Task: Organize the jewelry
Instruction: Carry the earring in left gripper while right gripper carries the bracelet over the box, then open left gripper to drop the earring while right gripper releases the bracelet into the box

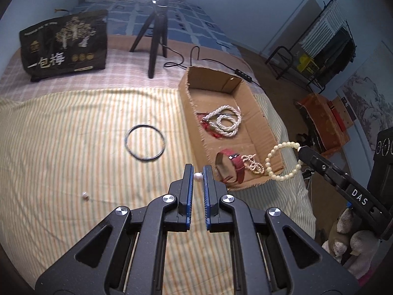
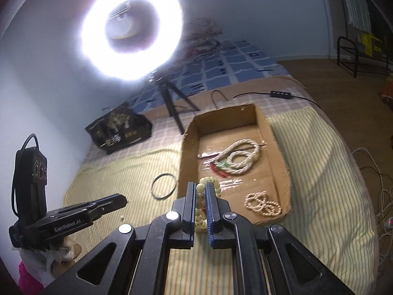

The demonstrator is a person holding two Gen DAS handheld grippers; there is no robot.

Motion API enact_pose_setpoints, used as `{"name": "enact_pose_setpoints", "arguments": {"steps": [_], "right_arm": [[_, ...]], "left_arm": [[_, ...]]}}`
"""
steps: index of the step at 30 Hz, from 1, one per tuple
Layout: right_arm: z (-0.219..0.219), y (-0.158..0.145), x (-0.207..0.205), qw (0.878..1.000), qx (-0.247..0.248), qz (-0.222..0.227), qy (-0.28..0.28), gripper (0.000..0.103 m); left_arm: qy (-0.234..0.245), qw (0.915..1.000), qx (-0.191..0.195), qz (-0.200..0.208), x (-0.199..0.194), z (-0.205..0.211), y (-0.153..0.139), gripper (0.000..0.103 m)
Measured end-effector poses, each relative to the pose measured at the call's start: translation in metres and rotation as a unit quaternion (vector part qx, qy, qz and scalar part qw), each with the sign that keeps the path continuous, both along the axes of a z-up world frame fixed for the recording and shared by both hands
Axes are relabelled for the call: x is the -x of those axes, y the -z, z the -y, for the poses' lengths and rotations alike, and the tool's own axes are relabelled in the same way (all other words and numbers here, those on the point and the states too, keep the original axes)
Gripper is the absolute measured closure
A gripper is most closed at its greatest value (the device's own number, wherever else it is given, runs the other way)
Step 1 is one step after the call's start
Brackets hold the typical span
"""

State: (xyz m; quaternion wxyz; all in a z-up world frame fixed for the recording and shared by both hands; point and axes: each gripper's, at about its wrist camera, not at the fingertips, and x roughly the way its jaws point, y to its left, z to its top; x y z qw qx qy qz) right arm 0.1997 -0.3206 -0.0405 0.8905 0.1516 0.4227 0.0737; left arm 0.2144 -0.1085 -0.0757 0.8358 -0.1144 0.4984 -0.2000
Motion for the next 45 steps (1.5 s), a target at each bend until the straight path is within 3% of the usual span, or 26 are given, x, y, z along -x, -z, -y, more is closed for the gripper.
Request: {"name": "enact_pose_setpoints", "arguments": {"steps": [21,24,25,28,31,45], "right_arm": [[0.039,0.038,-0.046,0.998,-0.02,-0.035,0.047,0.097],[0.04,0.038,-0.047,0.998,-0.019,-0.034,0.045,0.088],[0.04,0.038,-0.046,0.998,-0.018,-0.032,0.046,0.076],[0.041,0.035,-0.044,0.998,-0.009,-0.028,0.054,0.064],[0.044,0.032,-0.042,0.998,-0.005,-0.026,0.065,0.049],[0.037,0.008,-0.029,0.998,0.013,-0.007,0.064,0.033]], "left_arm": [[0.023,0.9996,-0.006,-0.016,-0.046,0.064,0.029,0.097],[0.023,0.9996,-0.007,-0.015,-0.047,0.067,0.031,0.097],[0.021,0.9996,-0.009,-0.017,-0.048,0.067,0.032,0.096],[0.019,0.9996,-0.008,-0.019,-0.049,0.066,0.033,0.073],[0.02,0.9996,-0.013,-0.013,-0.047,0.065,0.03,0.071],[0.012,0.9996,-0.025,0.01,-0.03,0.041,0.007,0.071]]}}
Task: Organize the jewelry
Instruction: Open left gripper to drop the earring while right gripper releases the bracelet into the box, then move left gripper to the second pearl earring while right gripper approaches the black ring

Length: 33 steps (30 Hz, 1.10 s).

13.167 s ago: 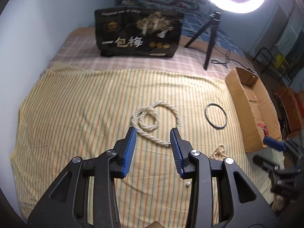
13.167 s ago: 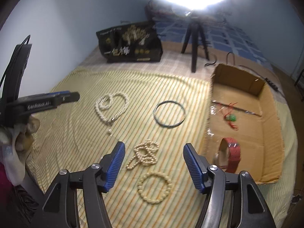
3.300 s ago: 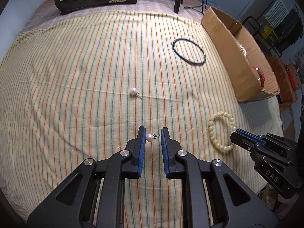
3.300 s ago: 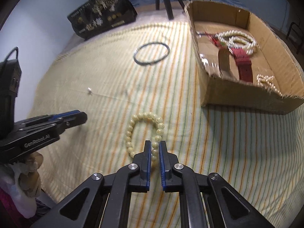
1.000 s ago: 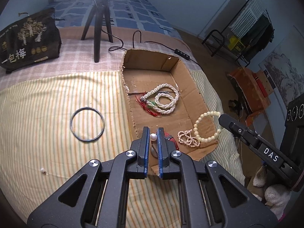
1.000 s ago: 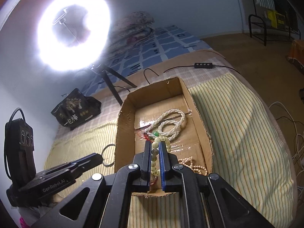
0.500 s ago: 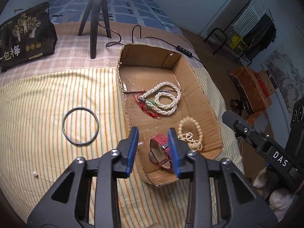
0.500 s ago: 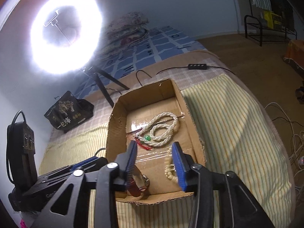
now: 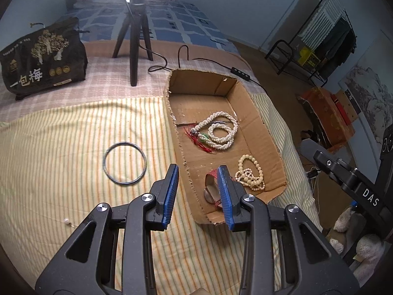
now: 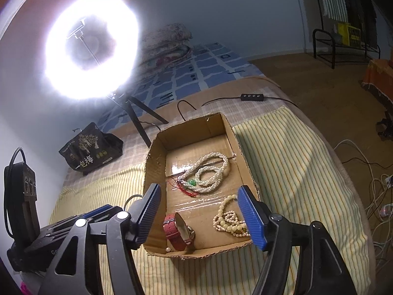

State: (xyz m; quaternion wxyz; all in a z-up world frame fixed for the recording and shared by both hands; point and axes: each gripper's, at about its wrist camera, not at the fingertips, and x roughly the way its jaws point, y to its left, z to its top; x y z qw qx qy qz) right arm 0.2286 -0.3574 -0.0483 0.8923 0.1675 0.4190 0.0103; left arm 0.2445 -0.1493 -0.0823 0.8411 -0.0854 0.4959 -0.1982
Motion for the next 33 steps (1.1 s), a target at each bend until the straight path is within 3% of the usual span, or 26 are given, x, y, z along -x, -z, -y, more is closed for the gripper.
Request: {"name": "enact_pose_setpoints", "arguments": {"steps": [11,16,29,33], "right_arm": [[-0.017,-0.018,0.014,0.999,0.042,0.008,-0.021,0.015],[-0.034,-0.02,0.019,0.997,0.068,0.005,-0.046,0.0],[-0.089,-0.019,0.015,0.993,0.055,0.036,-0.101,0.0],[-0.111,-0.01,0.006,0.991,0.048,0.026,-0.124,0.006]], "left_arm": [[-0.016,0.9994,-0.018,0.024,0.015,-0.039,-0.02,0.071],[-0.034,0.9984,-0.033,0.03,0.02,-0.07,-0.021,0.071],[-0.095,0.9941,-0.051,0.014,0.022,-0.154,-0.009,0.071],[-0.095,0.994,-0.053,-0.001,0.026,-0.163,0.005,0.071]]}}
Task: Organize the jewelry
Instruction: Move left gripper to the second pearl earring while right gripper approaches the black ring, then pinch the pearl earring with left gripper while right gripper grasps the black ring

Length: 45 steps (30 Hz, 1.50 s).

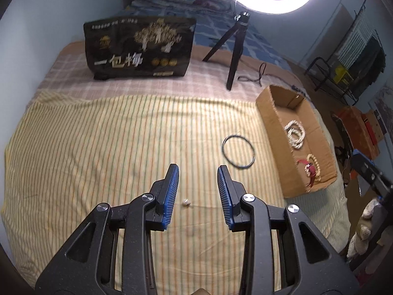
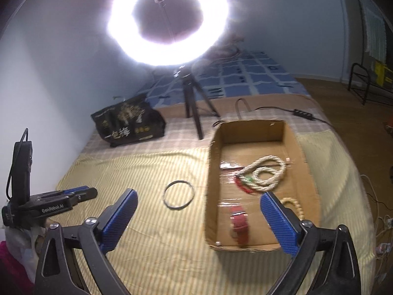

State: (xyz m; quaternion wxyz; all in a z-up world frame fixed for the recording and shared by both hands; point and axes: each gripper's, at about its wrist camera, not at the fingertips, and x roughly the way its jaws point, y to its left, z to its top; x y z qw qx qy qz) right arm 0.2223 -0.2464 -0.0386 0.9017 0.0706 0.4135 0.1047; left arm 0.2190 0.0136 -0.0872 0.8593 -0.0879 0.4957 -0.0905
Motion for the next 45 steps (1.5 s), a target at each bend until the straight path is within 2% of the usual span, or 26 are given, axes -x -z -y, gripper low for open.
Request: {"name": "enact_pose_setpoints", "arguments": {"steps": [3,5,7,10,13,15,18,19,22,30,41,45], "right_arm": [[-0.014,0.008,-0.007,1.0,0.001,-0.014,-0.015,0.008],[-0.02,0.016,-0.012,0.999,-0.003,-0.028,-0.021,0.016],[-0.026,0.024,-0.019,0.998,-0.016,-0.051,-0.029,0.024],[-0.032,0.037,-0.029,0.995,-0.047,-0.084,-0.033,0.027],[-0.039,0.05,-0.039,0.989,-0.084,-0.112,-0.036,0.04],[-0.046,0.06,-0.045,0.986,-0.097,-0.127,-0.041,0.044],[-0.058,0.073,-0.053,0.984,-0.092,-0.143,-0.046,0.052],[-0.063,0.077,-0.055,0.984,-0.091,-0.147,-0.051,0.056],[-0.073,0.089,-0.063,0.982,-0.079,-0.16,-0.058,0.062],[-0.085,0.117,-0.078,0.979,-0.061,-0.185,-0.058,0.069],[-0.102,0.133,-0.09,0.98,-0.024,-0.185,-0.065,0.074],[-0.106,0.136,-0.094,0.98,-0.017,-0.186,-0.068,0.076]], "left_arm": [[0.002,0.9999,-0.001,-0.015,0.002,-0.004,0.014,0.071],[0.001,0.9996,0.001,-0.029,0.003,-0.008,0.025,0.071],[0.001,0.9992,0.006,-0.039,0.004,-0.01,0.033,0.071],[0.004,0.9988,0.009,-0.048,0.005,-0.01,0.041,0.071],[0.007,0.9984,0.015,-0.054,0.006,-0.01,0.047,0.071],[0.01,0.9979,0.02,-0.06,0.006,-0.008,0.052,0.071],[0.017,0.9974,0.019,-0.067,0.006,-0.004,0.059,0.072],[0.019,0.9972,0.019,-0.07,0.006,-0.002,0.062,0.078],[0.023,0.996,0.024,-0.083,0.003,0.0,0.07,0.079],[0.011,0.9946,0.026,-0.1,-0.007,-0.008,0.089,0.079],[0.015,0.9935,0.018,-0.111,-0.018,0.0,0.105,0.084],[0.012,0.9931,0.018,-0.115,-0.022,0.003,0.109,0.092]]}}
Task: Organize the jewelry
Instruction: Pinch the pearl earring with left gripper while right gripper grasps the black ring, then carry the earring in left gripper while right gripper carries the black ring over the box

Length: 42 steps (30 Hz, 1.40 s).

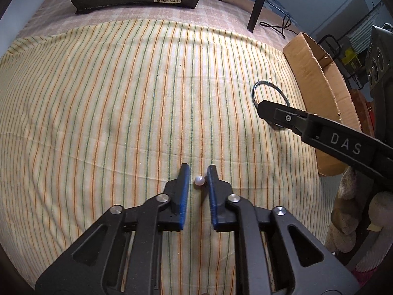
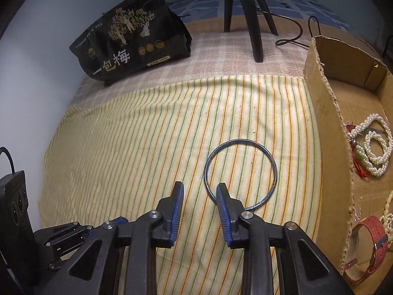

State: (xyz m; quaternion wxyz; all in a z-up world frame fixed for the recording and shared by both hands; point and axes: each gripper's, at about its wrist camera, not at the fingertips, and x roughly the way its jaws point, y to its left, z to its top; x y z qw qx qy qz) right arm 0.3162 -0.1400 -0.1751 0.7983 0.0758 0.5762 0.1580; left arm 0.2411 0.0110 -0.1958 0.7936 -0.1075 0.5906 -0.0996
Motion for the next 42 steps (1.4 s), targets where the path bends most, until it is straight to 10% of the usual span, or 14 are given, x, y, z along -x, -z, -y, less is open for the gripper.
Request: {"name": "enact_pose_setpoints", "arguments": {"steps": [13,42], "right_arm": [[-0.016,0.015,-0.002,0.997,0.075,0.016,-0.023,0.098],[0.036,-0.069,0.022,0.994,-0.044,0.091,0.028,0.103]], "left_arm": [[-0.004,1.0,0.001,-0.003,-0.003,0.002,0.003,0.096],[-0.004,0.9977,0.031,0.06,0.02,0.007,-0.071,0.097]]}}
